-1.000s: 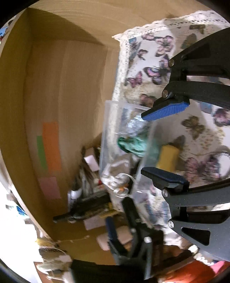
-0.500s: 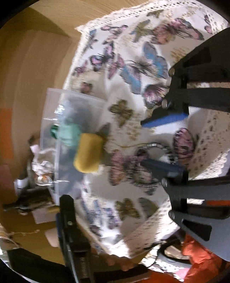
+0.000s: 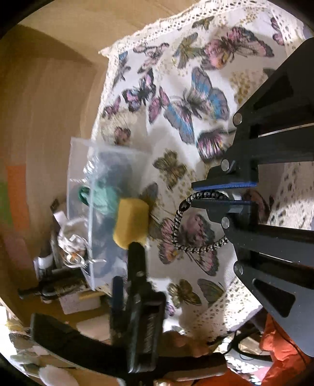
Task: Organize soft objects
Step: 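Grasp the beaded bracelet with the right tool while the left tool grasps the yellow sponge, then lower the sponge into the box with the left tool while the right tool drops the bracelet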
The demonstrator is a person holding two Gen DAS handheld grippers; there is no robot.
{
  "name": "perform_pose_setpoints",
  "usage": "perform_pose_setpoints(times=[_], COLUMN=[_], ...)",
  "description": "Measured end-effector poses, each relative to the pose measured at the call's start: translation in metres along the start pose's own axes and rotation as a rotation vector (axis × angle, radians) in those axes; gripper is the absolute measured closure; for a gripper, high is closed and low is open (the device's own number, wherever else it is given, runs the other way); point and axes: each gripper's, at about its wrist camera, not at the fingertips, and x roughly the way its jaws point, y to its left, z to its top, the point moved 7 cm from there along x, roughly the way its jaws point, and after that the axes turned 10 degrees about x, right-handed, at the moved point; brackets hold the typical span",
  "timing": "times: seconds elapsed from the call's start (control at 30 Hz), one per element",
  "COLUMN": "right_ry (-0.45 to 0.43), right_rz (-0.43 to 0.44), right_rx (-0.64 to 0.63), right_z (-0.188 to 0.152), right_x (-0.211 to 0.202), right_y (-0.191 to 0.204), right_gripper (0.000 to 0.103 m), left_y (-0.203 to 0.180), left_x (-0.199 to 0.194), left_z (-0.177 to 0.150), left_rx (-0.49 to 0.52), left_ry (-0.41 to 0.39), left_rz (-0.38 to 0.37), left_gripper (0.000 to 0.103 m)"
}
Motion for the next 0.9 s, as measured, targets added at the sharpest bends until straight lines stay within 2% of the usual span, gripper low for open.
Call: perform_pose_setpoints(times=[0.17, 0.37, 0.4, 0.47, 0.53, 0.6, 0.73, 0.9], right_ry=[-0.055, -0.106, -0.109, -0.111, -0.122, -0.136, -0.161, -0.194], right_rz=[-0.047, -0.092, -0.1, -0.101, -0.101, -0.094, -0.096, -0.076], right_rx=[0.038, 0.084, 0.091, 0.098, 0.107, 0.109, 0.098, 0.102], right_z=[0.011, 0.019, 0.019, 0.019, 0.02, 0.025, 0.033, 0.046], right_x=[-0.012, -0.025, -0.025, -0.025, -0.027, -0.029, -0.03, -0.033], right_y=[-0.021, -0.044, -0.047, -0.052, -0.053, -0.052, -0.046, -0.043], right_gripper=[0.097, 0.097, 0.097, 0.097, 0.097, 0.096, 0.096, 0.096], left_y=[-0.009, -0.016, -0.017, -0.018, -0.022, -0.025, -0.028, -0.025], left_x=[0.013, 0.033, 0.033, 0.033, 0.038, 0.043, 0.038, 0.018], left_z=[0.013, 0.018, 0.019, 0.019, 0.017, 0.014, 0.014, 0.011], left_rx=[0.003, 0.017, 0.019, 0.024, 0.032, 0.029, 0.044, 0.041], left_ry=[0.011, 0.033, 0.029, 0.023, 0.042, 0.064, 0.041, -0.014], left_rz=[-0.011, 0.032, 0.03, 0.027, 0.003, -0.021, -0.013, -0.03], left_gripper=[0.0, 0.001, 0.003, 0.015, 0.032, 0.038, 0.043, 0.044])
